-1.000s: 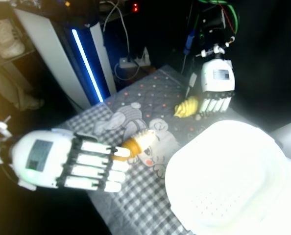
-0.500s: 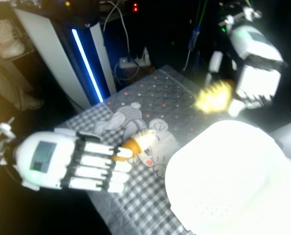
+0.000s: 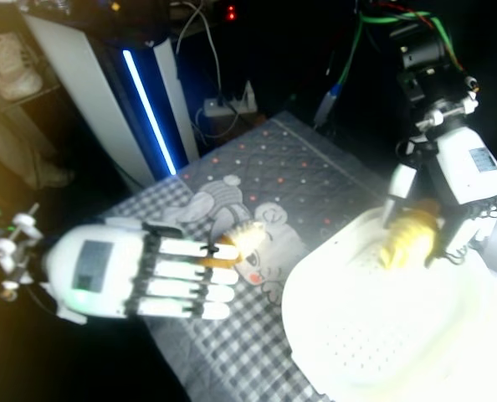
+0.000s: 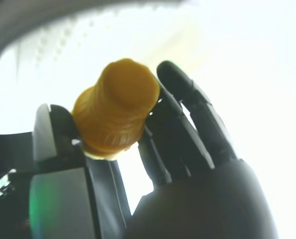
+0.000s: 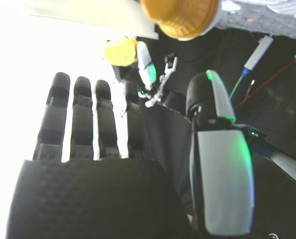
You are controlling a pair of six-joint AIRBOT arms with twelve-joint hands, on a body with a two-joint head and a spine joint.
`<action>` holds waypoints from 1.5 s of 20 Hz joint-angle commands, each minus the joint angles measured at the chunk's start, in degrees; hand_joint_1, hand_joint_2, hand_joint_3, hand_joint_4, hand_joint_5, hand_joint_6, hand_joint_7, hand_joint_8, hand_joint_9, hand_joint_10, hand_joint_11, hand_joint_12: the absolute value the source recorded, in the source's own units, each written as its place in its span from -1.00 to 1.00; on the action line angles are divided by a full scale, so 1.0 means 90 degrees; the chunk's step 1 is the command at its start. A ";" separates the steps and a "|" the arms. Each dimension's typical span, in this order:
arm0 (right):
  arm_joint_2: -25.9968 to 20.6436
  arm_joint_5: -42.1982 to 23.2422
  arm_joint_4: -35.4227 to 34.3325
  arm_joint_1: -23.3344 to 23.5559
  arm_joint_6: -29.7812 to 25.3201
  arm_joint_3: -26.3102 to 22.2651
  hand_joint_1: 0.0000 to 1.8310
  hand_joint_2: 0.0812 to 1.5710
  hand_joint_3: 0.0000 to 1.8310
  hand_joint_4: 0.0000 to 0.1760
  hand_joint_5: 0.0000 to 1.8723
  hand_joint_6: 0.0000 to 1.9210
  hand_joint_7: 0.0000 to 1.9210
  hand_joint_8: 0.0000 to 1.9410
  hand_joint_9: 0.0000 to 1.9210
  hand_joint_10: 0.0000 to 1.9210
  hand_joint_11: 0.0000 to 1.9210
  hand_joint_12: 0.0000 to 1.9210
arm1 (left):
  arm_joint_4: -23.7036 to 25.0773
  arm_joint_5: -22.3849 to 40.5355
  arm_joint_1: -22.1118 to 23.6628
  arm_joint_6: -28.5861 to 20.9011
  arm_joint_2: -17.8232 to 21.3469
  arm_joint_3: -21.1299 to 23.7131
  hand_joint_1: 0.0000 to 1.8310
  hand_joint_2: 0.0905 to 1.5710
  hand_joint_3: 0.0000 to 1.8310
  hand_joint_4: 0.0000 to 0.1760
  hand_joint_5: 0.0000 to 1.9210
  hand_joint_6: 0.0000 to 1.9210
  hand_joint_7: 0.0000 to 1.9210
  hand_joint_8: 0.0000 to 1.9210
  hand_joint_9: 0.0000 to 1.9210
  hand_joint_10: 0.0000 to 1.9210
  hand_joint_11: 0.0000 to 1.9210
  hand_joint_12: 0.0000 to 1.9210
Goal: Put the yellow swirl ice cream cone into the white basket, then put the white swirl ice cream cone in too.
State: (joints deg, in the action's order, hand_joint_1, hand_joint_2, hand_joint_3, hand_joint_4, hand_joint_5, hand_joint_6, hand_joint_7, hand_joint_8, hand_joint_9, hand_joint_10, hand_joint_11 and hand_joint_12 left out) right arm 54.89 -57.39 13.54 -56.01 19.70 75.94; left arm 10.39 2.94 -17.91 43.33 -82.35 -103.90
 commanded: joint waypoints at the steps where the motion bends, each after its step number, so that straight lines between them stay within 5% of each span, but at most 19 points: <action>1: 0.0001 -0.0842 -0.0289 0.0128 -0.0059 0.0028 -0.25 0.34 -1.00 -0.01 -0.63 -1.00 -0.76 -1.00 -0.78 -1.00 -0.92 -0.74 | -0.0067 0.0936 0.0136 -0.0053 0.0039 0.0094 -0.11 0.05 -1.00 -0.29 -0.40 -1.00 -0.30 -1.00 -0.30 -1.00 -0.85 0.27; 3: -0.0002 -0.1000 -0.0290 0.0212 -0.0059 0.0028 -0.22 0.31 -1.00 -0.13 -0.63 -1.00 -0.76 -1.00 -0.80 -1.00 -0.91 -0.78 | 0.0000 0.1138 0.0138 -0.0051 0.0134 0.0283 -0.13 0.06 -1.00 -0.34 -0.44 -1.00 -0.35 -1.00 -0.41 -1.00 -0.95 0.05; 4: -0.0005 -0.1103 -0.0291 0.0250 -0.0068 0.0027 -0.30 0.27 -1.00 0.45 -0.66 -1.00 -0.76 -1.00 -0.78 -1.00 -0.84 -0.82 | 0.0041 0.1277 0.0126 -0.0051 0.0198 0.0410 -0.12 0.06 -1.00 -0.36 -0.43 -1.00 -0.35 -1.00 -0.43 -1.00 -0.95 0.03; 5: -0.0008 -0.1210 -0.0295 0.0297 -0.0100 0.0028 -0.32 0.25 -1.00 0.67 -0.67 -1.00 -0.76 -1.00 -0.78 -1.00 -0.82 -0.84 | 0.0041 0.1496 0.0084 -0.0053 0.0320 0.0592 -0.10 0.06 -1.00 -0.45 -0.43 -1.00 -0.35 -1.00 -0.43 -1.00 -0.96 0.09; 6: -0.0013 -0.1462 -0.0296 0.0460 -0.0141 0.0029 -0.29 0.24 -1.00 0.79 -0.72 -1.00 -0.79 -1.00 -0.84 -1.00 -0.86 -0.91 | 0.0036 0.1916 -0.0015 -0.0091 0.0614 0.0983 -0.10 0.07 -1.00 -0.12 -0.44 -1.00 -0.43 -1.00 -0.53 -1.00 -1.00 -0.05; 7: -0.0013 -0.1662 -0.0300 0.0545 -0.0141 0.0030 -0.30 0.22 -1.00 0.92 -0.70 -0.99 -0.80 -1.00 -0.90 -1.00 -0.91 -0.95 | 0.0016 0.2322 -0.0118 -0.0204 0.0866 0.1293 -0.08 0.06 -1.00 -0.29 -0.42 -0.99 -0.40 -0.99 -0.51 -0.99 -0.99 -0.06; 11: 0.0239 -0.1098 0.0756 0.1818 -0.0158 0.0088 -0.21 0.19 -1.00 0.34 -0.63 -1.00 -0.76 -1.00 -0.80 -1.00 -0.80 -0.97 | -0.0329 0.4437 -0.0964 -0.1091 0.1994 0.2433 -0.14 0.14 -1.00 -0.26 -0.45 -1.00 -0.44 -1.00 -0.53 -1.00 -1.00 0.06; 12: 0.0353 -0.0779 0.1199 0.2003 -0.0237 0.0137 -0.29 0.04 -1.00 0.83 -0.58 -1.00 -0.63 -1.00 -0.62 -0.99 -0.64 -0.95 | -0.0446 0.4902 -0.1212 -0.1221 0.2243 0.2670 -0.16 0.16 -1.00 -0.57 -0.46 -1.00 -0.45 -1.00 -0.50 -0.99 -1.00 0.27; 13: 0.0358 -0.0692 0.1308 0.2002 -0.0327 0.0145 -0.22 0.15 -0.99 0.39 -0.62 -1.00 -0.74 -1.00 -0.78 -1.00 -0.81 -0.99 | -0.0477 0.5110 -0.1358 -0.1253 0.2370 0.2793 -0.13 0.15 -1.00 -0.49 -0.46 -1.00 -0.45 -1.00 -0.49 -0.99 -0.99 0.34; 15: 0.0359 -0.0491 0.1512 0.2001 -0.0709 0.0149 -0.28 0.18 -0.99 0.63 -0.64 -1.00 -0.75 -1.00 -0.81 -1.00 -0.83 -0.99 | -0.0479 0.5465 -0.1588 -0.1244 0.2703 0.3167 -0.05 0.14 -1.00 -0.67 -0.47 -1.00 -0.48 -1.00 -0.50 -1.00 -1.00 0.27; 17: 0.0364 -0.0046 0.1887 0.2001 -0.0947 0.0160 -0.27 0.17 -1.00 0.22 -0.62 -1.00 -0.69 -0.99 -0.71 -0.98 -0.69 -0.94 | -0.0502 0.5830 -0.1977 -0.1245 0.3163 0.3611 -0.02 0.12 -1.00 -0.86 -0.45 -1.00 -0.47 -1.00 -0.54 -1.00 -1.00 0.23; 19: 0.0372 0.0533 0.2284 0.2000 -0.0947 0.0162 -0.28 0.15 -1.00 0.34 -0.68 -1.00 -0.69 -1.00 -0.68 -0.98 -0.65 -0.91 | -0.0679 0.6188 -0.2411 -0.1180 0.3498 0.3946 -0.03 0.11 -1.00 -0.96 -0.44 -1.00 -0.46 -1.00 -0.54 -1.00 -1.00 0.19; 20: 0.0388 0.0738 0.2401 0.2000 -0.0947 0.0177 -0.21 0.13 -1.00 0.11 -0.69 -1.00 -0.70 -1.00 -0.69 -0.99 -0.70 -0.92 | -0.0750 0.6314 -0.2554 -0.1163 0.3592 0.4049 -0.07 0.10 -1.00 -0.91 -0.45 -1.00 -0.47 -1.00 -0.55 -1.00 -1.00 0.20; 22: 0.0483 0.1039 0.2567 0.2000 -0.0947 0.0246 -0.15 0.08 -0.99 -0.15 -0.67 -1.00 -0.69 -1.00 -0.70 -1.00 -0.97 -0.23 | -0.0847 0.6502 -0.2692 -0.1162 0.3676 0.4159 -0.01 0.08 -1.00 -1.00 -0.45 -1.00 -0.47 -1.00 -0.53 -0.99 -1.00 0.26; 23: 0.0581 0.1177 0.2644 0.1999 -0.0947 0.0314 -0.19 0.09 -1.00 -0.03 -0.67 -1.00 -0.68 -1.00 -0.68 -1.00 -0.99 -0.07 | -0.0875 0.6545 -0.2710 -0.1163 0.3670 0.4166 0.02 0.09 -1.00 -1.00 -0.45 -1.00 -0.47 -1.00 -0.53 -1.00 -1.00 0.26; 25: 0.0705 0.1365 0.2839 0.1999 -0.0980 0.0401 -0.18 0.08 -1.00 0.28 -0.67 -1.00 -0.66 -1.00 -0.68 -0.99 -1.00 -0.03 | -0.0891 0.6572 -0.2713 -0.1164 0.3621 0.4166 0.00 0.08 -1.00 -1.00 -0.46 -1.00 -0.47 -1.00 -0.52 -0.99 -1.00 0.26; 26: 0.0739 0.1437 0.2926 0.1999 -0.1008 0.0414 -0.16 0.06 -1.00 0.11 -0.64 -1.00 -0.65 -1.00 -0.66 -1.00 -1.00 0.02 | -0.0891 0.6578 -0.2716 -0.1166 0.3596 0.4166 -0.02 0.08 -1.00 -1.00 -0.48 -1.00 -0.47 -1.00 -0.51 -0.99 -1.00 0.26; 28: 0.0755 0.1609 0.3079 0.1999 -0.1026 0.0412 -0.08 0.03 -1.00 0.19 -0.63 -1.00 -0.64 -1.00 -0.61 -0.99 -0.95 0.02 | -0.0898 0.6605 -0.2755 -0.1196 0.3587 0.4177 -0.02 0.07 -1.00 -1.00 -0.51 -1.00 -0.48 -1.00 -0.51 -0.99 -0.98 0.27; 30: 0.0755 0.1801 0.3171 0.1998 -0.1032 0.0415 0.09 -0.01 -1.00 -0.50 -0.58 -1.00 -0.41 -0.99 -0.29 -0.94 -0.64 0.07 | -0.0928 0.6658 -0.2826 -0.1244 0.3601 0.4189 0.00 0.06 -1.00 -1.00 -0.51 -1.00 -0.47 -1.00 -0.50 -0.99 -0.98 0.30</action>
State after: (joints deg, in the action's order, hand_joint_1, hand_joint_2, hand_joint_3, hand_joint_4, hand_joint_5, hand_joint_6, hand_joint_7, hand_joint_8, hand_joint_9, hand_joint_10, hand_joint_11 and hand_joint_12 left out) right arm 61.76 -37.10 44.64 -38.74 10.66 79.46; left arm 3.53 55.68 -43.94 32.69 -49.84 -66.28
